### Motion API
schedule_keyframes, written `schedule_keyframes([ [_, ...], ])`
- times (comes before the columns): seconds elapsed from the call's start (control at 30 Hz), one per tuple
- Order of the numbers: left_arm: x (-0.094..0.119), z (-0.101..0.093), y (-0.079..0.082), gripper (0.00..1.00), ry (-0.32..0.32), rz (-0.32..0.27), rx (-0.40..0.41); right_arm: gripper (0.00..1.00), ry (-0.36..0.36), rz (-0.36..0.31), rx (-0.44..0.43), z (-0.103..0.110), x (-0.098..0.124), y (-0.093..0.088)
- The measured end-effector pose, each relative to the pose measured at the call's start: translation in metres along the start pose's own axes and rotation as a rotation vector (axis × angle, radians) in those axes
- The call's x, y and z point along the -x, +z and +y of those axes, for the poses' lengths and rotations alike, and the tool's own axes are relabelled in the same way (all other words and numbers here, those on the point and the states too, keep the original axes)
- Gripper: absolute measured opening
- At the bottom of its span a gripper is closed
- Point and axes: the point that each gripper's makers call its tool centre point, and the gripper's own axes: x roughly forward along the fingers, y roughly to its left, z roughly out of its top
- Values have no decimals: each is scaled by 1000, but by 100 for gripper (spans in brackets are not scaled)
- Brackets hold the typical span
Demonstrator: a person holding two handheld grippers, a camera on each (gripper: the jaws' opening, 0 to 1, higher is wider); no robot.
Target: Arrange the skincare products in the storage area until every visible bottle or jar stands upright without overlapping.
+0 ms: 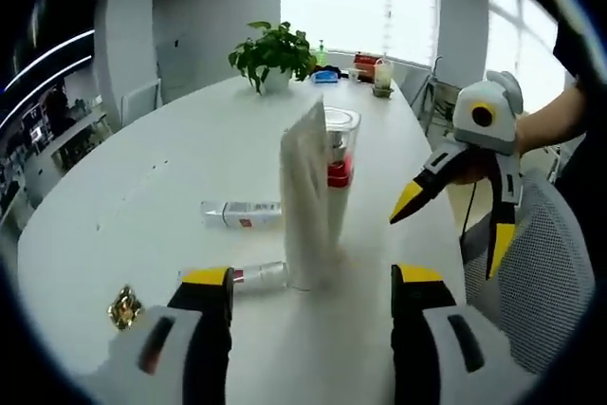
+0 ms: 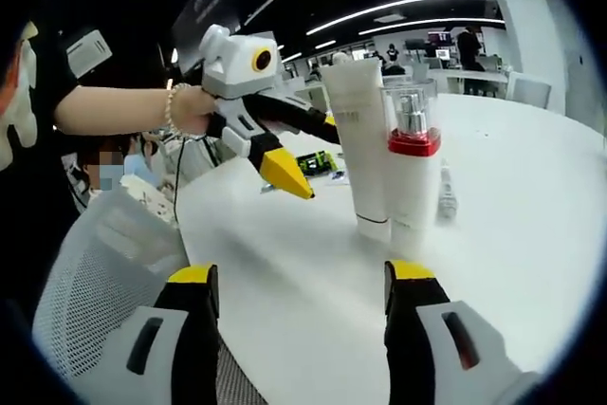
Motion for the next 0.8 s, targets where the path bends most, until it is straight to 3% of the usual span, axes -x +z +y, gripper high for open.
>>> schedule_keyframes([
  [0.2, 19, 5, -11, 73, 55, -18, 76, 77, 4, 11, 11, 1, -2, -1],
  [0.37, 34, 11, -21, 78, 85, -50, 150, 81, -26, -31, -30, 0, 2, 12],
  [0.63, 65, 8, -53, 84, 120, -55, 251, 87, -55, -21, -35, 9, -4, 18],
  [0.8, 91, 0, -60, 87, 136, -91, 269, 91, -80, -22, -44, 14, -7, 23],
])
